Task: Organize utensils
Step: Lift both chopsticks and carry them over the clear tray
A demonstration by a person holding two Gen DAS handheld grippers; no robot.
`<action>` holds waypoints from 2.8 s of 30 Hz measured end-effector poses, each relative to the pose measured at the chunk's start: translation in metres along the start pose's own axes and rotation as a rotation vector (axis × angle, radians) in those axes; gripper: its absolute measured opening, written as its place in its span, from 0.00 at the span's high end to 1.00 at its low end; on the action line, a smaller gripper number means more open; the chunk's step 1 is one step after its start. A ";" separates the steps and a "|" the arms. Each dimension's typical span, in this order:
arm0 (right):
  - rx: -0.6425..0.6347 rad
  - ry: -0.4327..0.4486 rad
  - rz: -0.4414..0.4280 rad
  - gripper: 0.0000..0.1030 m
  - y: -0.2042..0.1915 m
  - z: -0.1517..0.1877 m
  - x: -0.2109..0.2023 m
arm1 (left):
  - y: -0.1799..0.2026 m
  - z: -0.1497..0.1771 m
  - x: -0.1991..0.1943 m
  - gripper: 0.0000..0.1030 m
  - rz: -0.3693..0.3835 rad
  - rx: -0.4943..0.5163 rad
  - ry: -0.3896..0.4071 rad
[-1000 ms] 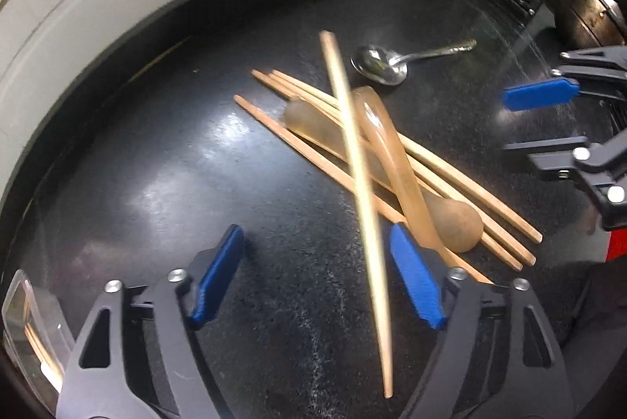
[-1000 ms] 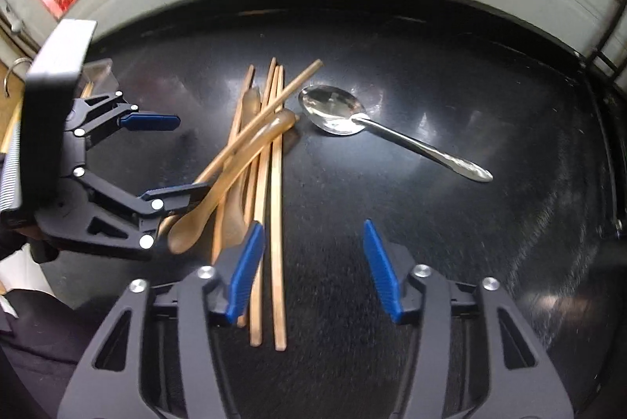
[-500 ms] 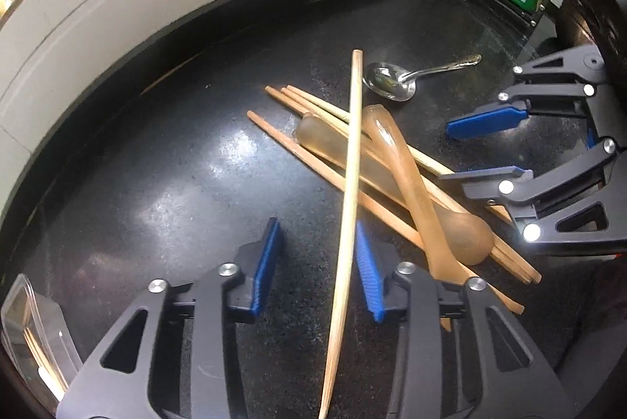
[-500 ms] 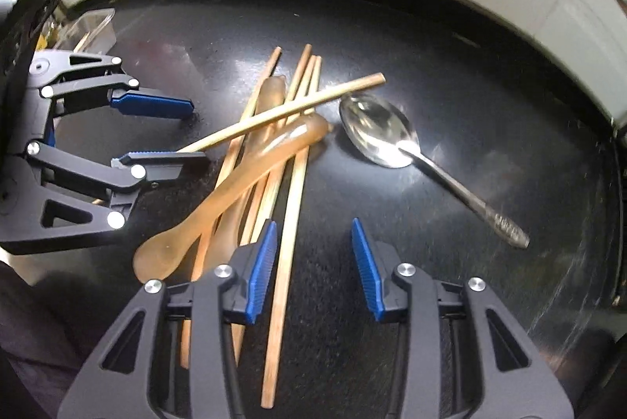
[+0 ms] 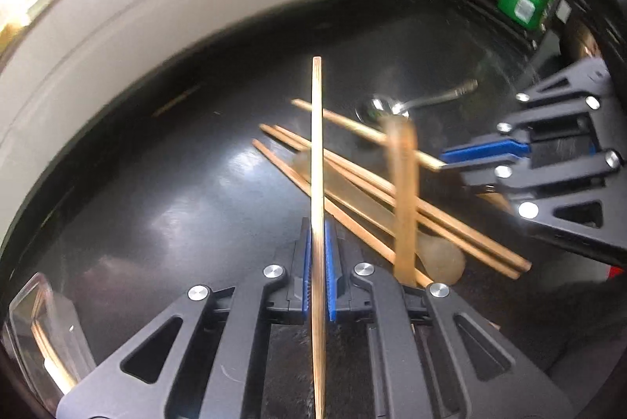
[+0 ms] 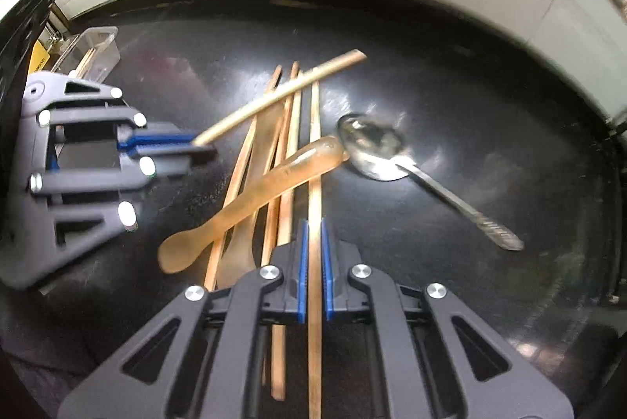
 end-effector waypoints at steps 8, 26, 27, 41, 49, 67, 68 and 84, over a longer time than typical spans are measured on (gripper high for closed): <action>-0.040 0.184 0.191 0.93 0.005 0.007 -0.075 | -0.001 -0.010 -0.067 0.95 -0.046 -0.116 0.116; 0.291 0.271 0.017 0.93 0.012 0.030 -0.182 | 0.017 0.019 -0.174 0.95 -0.076 -0.375 0.197; 0.298 0.273 0.010 0.93 0.011 0.032 -0.186 | 0.019 0.022 -0.177 0.95 -0.081 -0.375 0.200; 0.257 0.284 -0.010 0.93 -0.029 0.033 -0.203 | 0.007 0.057 -0.201 0.95 -0.113 -0.431 0.200; 0.192 0.284 -0.046 0.93 -0.072 0.008 -0.198 | -0.028 0.089 -0.221 0.94 -0.152 -0.502 0.209; 0.013 0.288 -0.180 0.93 -0.249 -0.080 -0.177 | -0.168 0.195 -0.277 0.95 -0.246 -0.709 0.217; 0.010 0.287 -0.186 0.93 -0.257 -0.084 -0.175 | -0.175 0.201 -0.279 0.95 -0.247 -0.718 0.214; -0.025 0.197 -0.230 0.93 -0.327 -0.130 -0.137 | -0.237 0.233 -0.255 0.94 -0.178 -0.788 0.141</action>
Point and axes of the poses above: each gripper's, at about its wrist camera, not at the fingertips, and x roughly the way its jaws point, y to its right, z to its underside, the point moved 5 cm from there along x, roughly the way its jaws point, and after that the axes turned 8 degrees about z, right-handed, at the moved point
